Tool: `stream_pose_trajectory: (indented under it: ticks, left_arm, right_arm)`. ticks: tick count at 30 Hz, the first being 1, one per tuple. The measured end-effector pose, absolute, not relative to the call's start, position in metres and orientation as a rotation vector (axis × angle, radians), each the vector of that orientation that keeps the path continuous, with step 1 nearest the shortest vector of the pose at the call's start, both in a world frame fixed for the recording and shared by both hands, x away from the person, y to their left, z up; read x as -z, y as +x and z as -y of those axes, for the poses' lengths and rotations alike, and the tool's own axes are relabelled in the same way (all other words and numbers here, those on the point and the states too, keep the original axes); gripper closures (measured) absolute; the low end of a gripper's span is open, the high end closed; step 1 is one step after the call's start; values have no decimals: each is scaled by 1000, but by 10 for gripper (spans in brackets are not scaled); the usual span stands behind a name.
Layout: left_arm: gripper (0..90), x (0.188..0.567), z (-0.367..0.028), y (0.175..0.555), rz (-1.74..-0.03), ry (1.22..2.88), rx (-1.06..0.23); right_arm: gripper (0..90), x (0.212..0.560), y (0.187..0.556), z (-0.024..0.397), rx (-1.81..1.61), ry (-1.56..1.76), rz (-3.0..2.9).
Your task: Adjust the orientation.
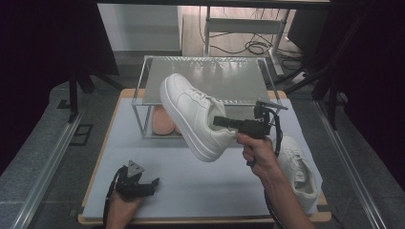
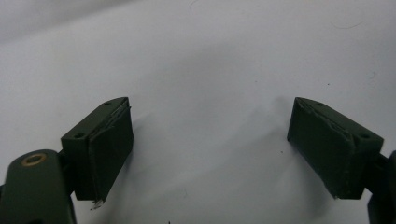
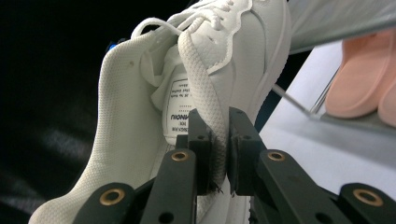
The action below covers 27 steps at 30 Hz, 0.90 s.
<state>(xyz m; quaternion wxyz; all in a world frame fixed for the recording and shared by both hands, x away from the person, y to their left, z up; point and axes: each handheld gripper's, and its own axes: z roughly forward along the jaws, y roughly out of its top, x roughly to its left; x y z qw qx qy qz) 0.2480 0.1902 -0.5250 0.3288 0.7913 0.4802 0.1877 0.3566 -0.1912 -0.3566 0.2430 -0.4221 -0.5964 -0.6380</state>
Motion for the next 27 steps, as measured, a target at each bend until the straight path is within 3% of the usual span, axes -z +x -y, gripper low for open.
stream_pose_trajectory:
  ticks: [27]
  left_arm:
    - [147,525,-190,248,-1256,2070,-494]
  right_arm:
    - [818,361,409,161,1850,-1395,1496]
